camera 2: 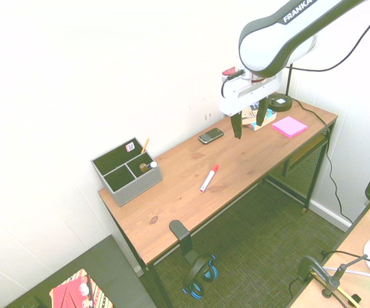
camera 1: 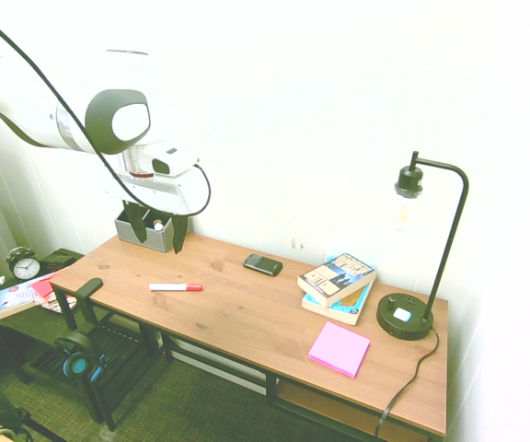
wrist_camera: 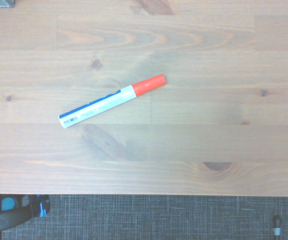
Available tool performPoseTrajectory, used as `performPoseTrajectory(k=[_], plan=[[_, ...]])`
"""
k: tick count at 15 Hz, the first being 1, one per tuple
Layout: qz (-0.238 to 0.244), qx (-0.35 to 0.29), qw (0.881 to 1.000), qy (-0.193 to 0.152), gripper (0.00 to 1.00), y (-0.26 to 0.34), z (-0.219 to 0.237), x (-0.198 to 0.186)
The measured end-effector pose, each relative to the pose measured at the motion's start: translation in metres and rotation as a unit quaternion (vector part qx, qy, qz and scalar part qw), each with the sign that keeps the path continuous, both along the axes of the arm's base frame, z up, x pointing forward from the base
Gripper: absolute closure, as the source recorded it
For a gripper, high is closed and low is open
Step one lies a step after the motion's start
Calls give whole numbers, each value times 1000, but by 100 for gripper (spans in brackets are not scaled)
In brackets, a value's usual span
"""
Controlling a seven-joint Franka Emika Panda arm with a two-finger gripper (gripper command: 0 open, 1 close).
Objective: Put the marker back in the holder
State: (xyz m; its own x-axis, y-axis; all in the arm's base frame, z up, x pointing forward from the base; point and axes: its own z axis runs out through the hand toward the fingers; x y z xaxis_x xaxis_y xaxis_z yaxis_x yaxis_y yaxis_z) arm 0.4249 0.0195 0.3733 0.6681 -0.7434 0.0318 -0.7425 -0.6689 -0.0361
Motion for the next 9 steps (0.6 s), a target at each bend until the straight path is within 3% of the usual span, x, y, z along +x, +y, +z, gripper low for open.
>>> performPoseTrajectory(k=[3, 6, 9], plan=[[-23, 3, 1000, -2, 0, 2, -5, 1], [-117, 4, 993, -13, 0, 28, -33, 10], [-205, 9, 979, -11, 0, 58, -84, 20]])
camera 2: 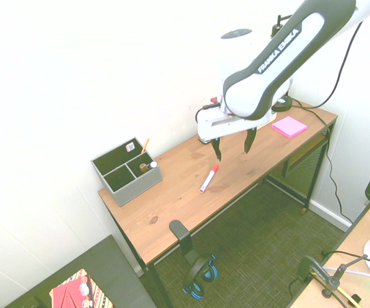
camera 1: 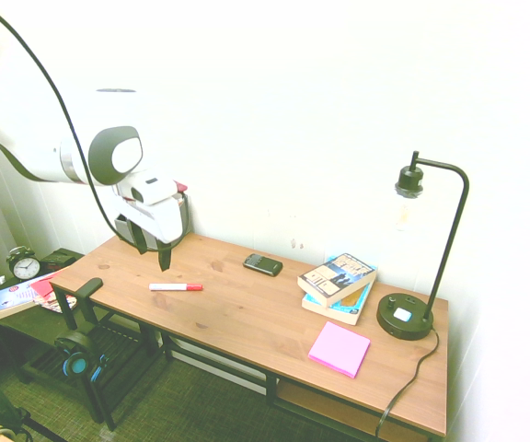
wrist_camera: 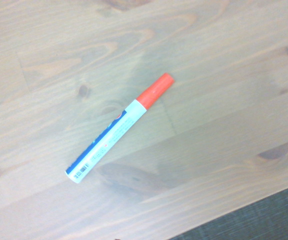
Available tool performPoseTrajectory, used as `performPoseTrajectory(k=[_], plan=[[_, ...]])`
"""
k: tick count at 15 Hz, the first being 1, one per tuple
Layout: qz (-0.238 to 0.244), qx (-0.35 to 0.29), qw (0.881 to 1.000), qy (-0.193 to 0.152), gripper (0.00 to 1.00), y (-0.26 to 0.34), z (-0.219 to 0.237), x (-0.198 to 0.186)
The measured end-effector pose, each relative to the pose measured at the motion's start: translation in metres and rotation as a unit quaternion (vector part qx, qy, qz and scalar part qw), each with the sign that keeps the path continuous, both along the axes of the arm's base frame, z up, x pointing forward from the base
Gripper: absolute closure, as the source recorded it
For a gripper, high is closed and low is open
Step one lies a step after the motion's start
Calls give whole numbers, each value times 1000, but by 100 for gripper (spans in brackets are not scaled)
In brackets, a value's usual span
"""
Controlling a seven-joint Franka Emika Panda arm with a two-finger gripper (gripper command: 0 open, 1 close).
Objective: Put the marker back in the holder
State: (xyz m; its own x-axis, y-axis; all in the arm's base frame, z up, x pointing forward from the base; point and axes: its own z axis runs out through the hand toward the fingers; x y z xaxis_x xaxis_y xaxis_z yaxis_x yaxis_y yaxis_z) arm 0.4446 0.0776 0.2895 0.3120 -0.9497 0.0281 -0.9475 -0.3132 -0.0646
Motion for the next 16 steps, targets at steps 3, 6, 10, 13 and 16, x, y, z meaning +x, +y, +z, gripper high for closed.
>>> performPoseTrajectory(k=[3, 6, 10, 13, 16], plan=[[-31, 27, 999, -3, 0, 34, -49, 18], [-39, 38, 999, -5, 100, 48, -76, 52], [-54, 48, 997, 0, 100, 53, -104, 75], [-54, 54, 997, 6, 100, 60, -117, 82], [-50, 56, 997, 9, 100, 60, -125, 87]])
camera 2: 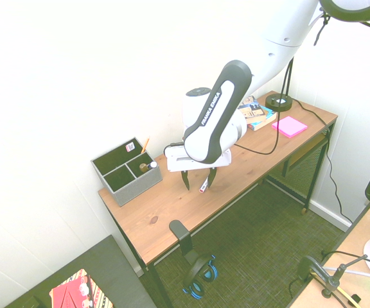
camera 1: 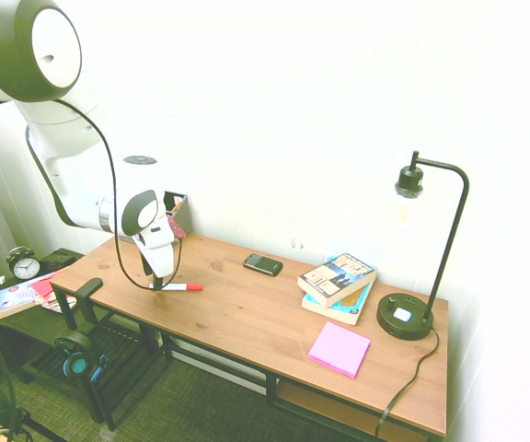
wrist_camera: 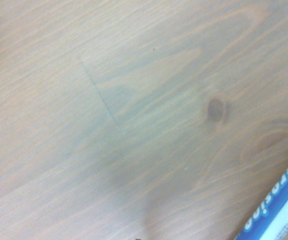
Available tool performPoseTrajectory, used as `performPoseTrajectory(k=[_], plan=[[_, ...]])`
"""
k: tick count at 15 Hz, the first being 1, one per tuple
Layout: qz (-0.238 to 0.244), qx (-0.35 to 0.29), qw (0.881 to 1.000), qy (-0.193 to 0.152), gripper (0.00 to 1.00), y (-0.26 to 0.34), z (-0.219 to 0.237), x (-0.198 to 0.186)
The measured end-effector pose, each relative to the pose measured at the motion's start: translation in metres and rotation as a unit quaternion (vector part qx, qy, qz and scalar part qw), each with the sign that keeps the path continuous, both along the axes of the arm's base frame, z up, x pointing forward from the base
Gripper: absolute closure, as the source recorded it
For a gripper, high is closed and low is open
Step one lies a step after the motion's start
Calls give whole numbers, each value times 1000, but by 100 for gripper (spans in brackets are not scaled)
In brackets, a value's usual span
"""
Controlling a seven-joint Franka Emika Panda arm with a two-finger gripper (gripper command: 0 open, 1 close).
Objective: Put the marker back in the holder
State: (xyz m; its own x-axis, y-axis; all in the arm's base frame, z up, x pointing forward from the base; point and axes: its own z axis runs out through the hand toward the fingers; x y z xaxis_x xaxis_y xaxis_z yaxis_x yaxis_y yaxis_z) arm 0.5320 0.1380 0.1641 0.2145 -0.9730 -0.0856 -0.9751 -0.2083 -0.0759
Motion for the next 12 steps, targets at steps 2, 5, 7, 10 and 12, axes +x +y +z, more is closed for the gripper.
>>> performPoseTrajectory(k=[2, 5, 7, 10, 12], plan=[[2, 0, 1000, 0, 100, -1, -4, 5], [2, 1, 1000, 0, 100, -2, -7, 8], [2, 2, 1000, 0, 100, -1, -7, 8], [2, 4, 1000, 2, 100, 2, -8, 7], [2, 6, 1000, 2, 100, 4, -8, 6]])
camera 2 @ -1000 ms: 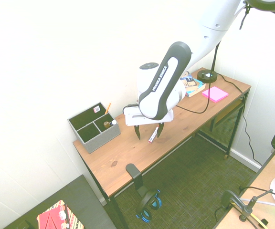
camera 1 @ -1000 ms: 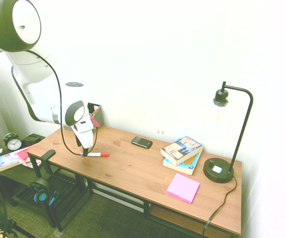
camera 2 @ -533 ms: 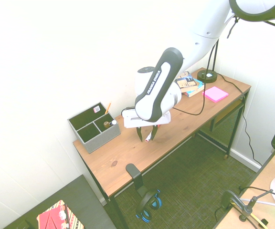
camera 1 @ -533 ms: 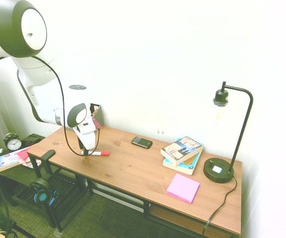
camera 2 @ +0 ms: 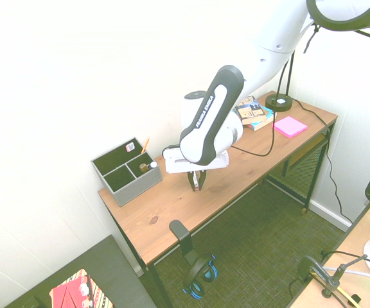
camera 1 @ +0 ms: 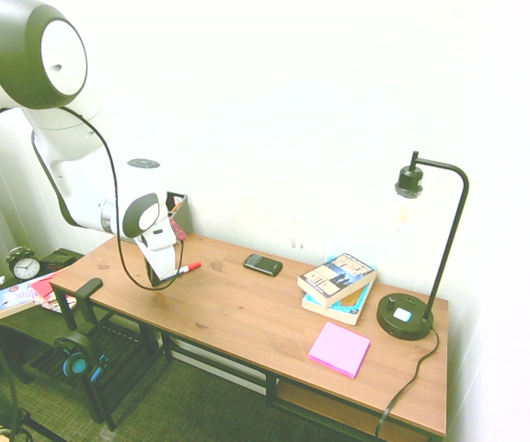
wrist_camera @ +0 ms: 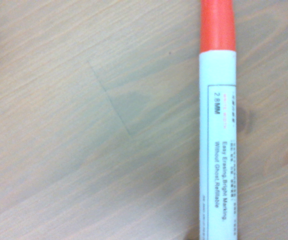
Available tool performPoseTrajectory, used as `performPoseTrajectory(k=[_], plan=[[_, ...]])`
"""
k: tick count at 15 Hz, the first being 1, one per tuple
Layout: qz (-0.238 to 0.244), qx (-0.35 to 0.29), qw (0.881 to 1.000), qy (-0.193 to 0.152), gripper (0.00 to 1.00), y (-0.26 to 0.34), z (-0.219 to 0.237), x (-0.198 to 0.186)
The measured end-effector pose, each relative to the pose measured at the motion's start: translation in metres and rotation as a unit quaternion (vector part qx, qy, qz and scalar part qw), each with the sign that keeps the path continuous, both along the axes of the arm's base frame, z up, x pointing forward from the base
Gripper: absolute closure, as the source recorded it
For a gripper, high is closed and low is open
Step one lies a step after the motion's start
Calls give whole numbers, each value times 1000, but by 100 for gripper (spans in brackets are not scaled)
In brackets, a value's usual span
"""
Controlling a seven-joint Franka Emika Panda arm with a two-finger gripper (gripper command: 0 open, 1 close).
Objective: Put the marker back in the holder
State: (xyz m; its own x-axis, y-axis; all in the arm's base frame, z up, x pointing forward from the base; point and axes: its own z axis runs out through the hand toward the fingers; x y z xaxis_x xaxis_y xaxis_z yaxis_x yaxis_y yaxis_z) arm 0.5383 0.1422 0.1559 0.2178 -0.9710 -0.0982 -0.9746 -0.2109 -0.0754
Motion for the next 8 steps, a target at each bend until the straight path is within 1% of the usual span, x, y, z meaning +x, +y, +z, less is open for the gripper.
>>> performPoseTrajectory(k=[4, 6, 8], plan=[[10, 1, 1000, -5, 100, 11, 3, -1], [17, 1, 1000, -26, 100, 19, 23, 4], [18, 6, 998, -62, 100, 21, 68, 15]])
